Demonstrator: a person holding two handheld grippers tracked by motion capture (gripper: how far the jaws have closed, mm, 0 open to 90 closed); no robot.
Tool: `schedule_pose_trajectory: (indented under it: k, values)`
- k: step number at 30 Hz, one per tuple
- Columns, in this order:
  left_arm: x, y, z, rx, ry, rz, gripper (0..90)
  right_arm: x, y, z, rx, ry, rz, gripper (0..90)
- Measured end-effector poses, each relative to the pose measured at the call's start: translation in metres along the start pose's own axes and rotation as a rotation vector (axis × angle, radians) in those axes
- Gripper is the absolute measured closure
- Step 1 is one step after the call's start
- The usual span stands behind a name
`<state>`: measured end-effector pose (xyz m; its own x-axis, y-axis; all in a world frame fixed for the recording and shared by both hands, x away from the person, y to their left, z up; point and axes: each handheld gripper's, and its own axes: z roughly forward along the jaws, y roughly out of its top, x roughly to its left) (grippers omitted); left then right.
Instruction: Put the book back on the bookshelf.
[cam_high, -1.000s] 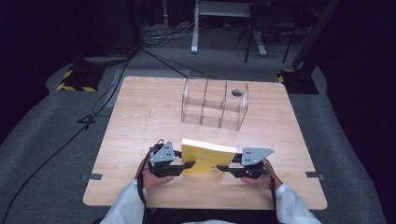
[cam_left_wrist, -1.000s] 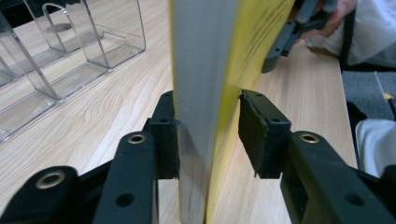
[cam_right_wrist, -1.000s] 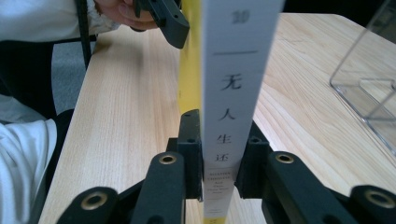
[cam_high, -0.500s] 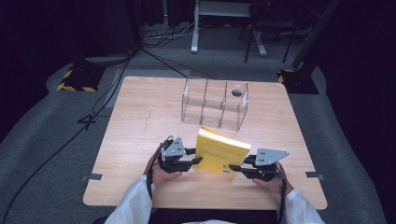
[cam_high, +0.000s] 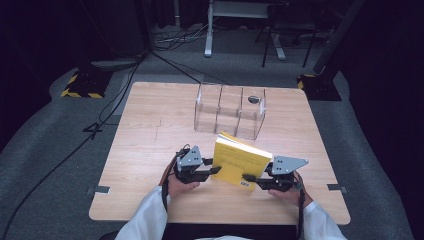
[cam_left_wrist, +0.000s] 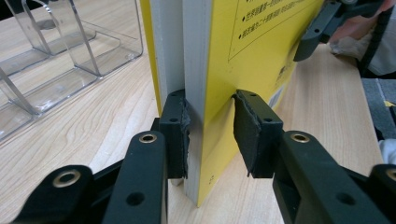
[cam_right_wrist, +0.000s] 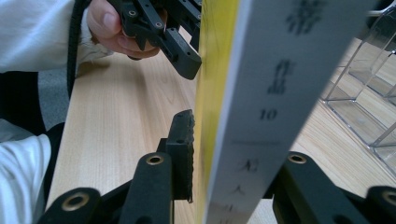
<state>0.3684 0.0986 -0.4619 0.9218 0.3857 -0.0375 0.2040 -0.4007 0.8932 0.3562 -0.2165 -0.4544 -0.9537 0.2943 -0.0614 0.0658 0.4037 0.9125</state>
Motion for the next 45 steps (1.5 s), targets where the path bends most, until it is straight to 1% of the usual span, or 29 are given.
schedule_pose_trajectory:
  k: [2,3,4,5,9,10,11,12,13,14,15,16,18,20,21,23,25,26,29,30,32,36,38,39,42,45]
  values:
    - [0.0,0.0,0.0,-0.001,0.0,0.0,65.6,0.0,0.001,0.001,0.001,0.002,0.0,68.3]
    - [0.0,0.0,0.0,-0.001,0.001,-0.001,65.4,0.001,0.003,0.004,0.005,-0.016,0.0,70.0]
    - [0.0,0.0,0.001,-0.001,0.0,-0.003,65.4,0.001,0.003,0.004,0.005,-0.016,0.0,70.0]
    - [0.001,0.0,0.001,-0.002,0.001,-0.002,64.9,0.002,0.004,0.005,0.011,-0.037,-0.005,73.1]
    - [0.001,0.0,0.002,-0.005,0.0,-0.005,60.5,0.002,0.004,0.006,0.003,-0.04,0.005,74.4]
    - [0.001,0.0,0.002,0.001,0.006,-0.005,60.5,0.002,0.004,0.006,0.001,-0.041,0.009,74.5]
    - [0.0,0.0,0.002,0.006,0.013,-0.002,56.6,0.003,0.004,0.006,0.002,-0.052,0.011,74.7]
    - [0.001,0.0,0.001,0.009,0.022,0.001,56.6,0.003,0.004,0.006,0.002,-0.052,0.011,74.7]
    - [0.001,-0.001,0.0,0.012,0.029,-0.004,54.6,0.004,0.003,0.005,0.0,-0.054,0.011,74.8]
    - [0.001,-0.002,-0.002,0.013,0.031,-0.01,54.6,0.004,0.003,0.005,0.0,-0.054,0.011,74.8]
    - [0.002,-0.004,-0.004,0.021,0.046,-0.009,52.8,0.003,0.003,0.005,-0.002,-0.055,0.015,74.9]
    - [0.002,-0.006,-0.006,0.034,0.065,-0.016,49.7,0.003,0.003,0.005,-0.002,-0.057,0.015,74.9]
    - [0.004,-0.009,-0.009,0.052,0.083,-0.022,44.4,0.003,0.003,0.004,0.0,-0.061,0.013,74.9]
    - [0.004,-0.014,-0.013,0.079,0.113,-0.034,40.5,0.003,0.002,0.002,0.003,-0.063,0.014,74.9]
    - [0.005,-0.017,-0.016,0.094,0.136,-0.04,37.4,0.003,0.002,0.001,0.003,-0.067,0.018,74.9]
    - [0.006,-0.023,-0.021,0.105,0.163,-0.06,29.3,0.001,0.0,-0.001,0.001,-0.068,0.026,75.1]
    - [0.008,-0.03,-0.027,0.129,0.194,-0.08,25.8,0.002,-0.001,-0.004,0.001,-0.075,0.03,75.1]
    - [0.008,-0.032,-0.029,0.139,0.201,-0.079,24.1,0.002,-0.001,-0.005,0.001,-0.081,0.034,75.1]
    - [0.008,-0.042,-0.037,0.178,0.242,-0.091,22.4,0.001,-0.003,-0.006,-0.004,-0.082,0.039,75.1]
    - [0.008,-0.044,-0.039,0.186,0.249,-0.094,22.0,0.0,-0.003,-0.006,-0.008,-0.081,0.044,75.1]
    - [0.008,-0.051,-0.044,0.204,0.258,-0.12,20.2,0.0,-0.003,-0.007,-0.008,-0.081,0.045,75.1]
    - [0.007,-0.061,-0.051,0.259,0.292,-0.134,18.3,0.0,-0.003,-0.007,0.001,-0.092,0.039,75.2]
    - [0.006,-0.066,-0.055,0.269,0.305,-0.141,17.6,0.0,-0.003,-0.008,-0.001,-0.091,0.047,75.3]
    - [0.006,-0.066,-0.055,0.269,0.305,-0.141,16.9,0.0,-0.003,-0.008,-0.001,-0.091,0.047,75.3]
    - [0.005,-0.07,-0.06,0.276,0.331,-0.156,16.6,-0.002,-0.004,-0.01,-0.001,-0.094,0.049,75.6]
    - [0.005,-0.074,-0.064,0.284,0.333,-0.169,16.6,-0.003,-0.004,-0.011,-0.001,-0.106,0.054,75.7]
